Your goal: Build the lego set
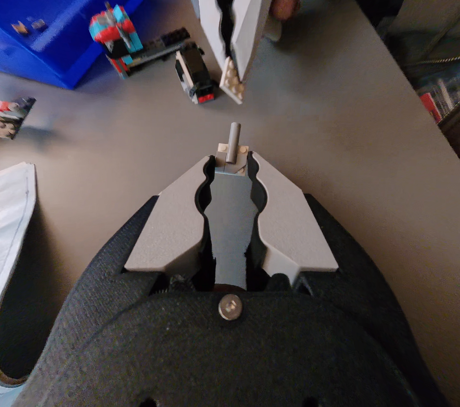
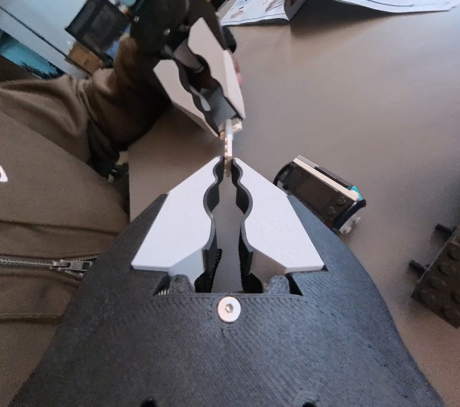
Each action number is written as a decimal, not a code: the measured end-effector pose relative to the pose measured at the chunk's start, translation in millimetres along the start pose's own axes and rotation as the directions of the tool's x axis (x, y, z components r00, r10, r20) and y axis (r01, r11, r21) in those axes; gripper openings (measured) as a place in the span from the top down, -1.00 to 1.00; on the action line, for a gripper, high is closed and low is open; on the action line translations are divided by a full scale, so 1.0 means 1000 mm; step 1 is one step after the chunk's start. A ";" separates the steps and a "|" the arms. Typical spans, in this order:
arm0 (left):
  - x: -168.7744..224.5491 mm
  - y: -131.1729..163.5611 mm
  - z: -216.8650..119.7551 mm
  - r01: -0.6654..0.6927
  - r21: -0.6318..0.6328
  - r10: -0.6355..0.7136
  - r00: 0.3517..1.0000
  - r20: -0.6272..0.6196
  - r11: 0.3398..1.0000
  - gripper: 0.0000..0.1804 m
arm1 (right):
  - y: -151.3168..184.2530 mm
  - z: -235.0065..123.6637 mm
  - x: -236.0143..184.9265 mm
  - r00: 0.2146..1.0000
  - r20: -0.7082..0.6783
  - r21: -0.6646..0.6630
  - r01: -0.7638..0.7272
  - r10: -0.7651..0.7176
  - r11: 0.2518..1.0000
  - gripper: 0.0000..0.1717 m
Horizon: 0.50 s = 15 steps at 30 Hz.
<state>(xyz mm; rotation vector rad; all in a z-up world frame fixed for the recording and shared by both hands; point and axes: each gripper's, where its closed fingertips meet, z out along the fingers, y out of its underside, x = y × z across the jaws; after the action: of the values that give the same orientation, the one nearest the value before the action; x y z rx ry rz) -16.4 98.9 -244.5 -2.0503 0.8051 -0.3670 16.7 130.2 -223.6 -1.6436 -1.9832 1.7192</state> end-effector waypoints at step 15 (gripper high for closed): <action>0.003 -0.046 -0.004 -0.259 0.133 0.220 0.942 0.253 0.957 0.70 | -0.008 -0.001 -0.010 0.960 0.160 0.069 -0.243 0.230 0.967 0.94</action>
<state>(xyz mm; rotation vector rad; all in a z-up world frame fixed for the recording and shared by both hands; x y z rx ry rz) 2.0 113.1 -204.7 -1.7763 0.8374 -0.0479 16.3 125.6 -211.9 -1.8363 -1.7986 2.0383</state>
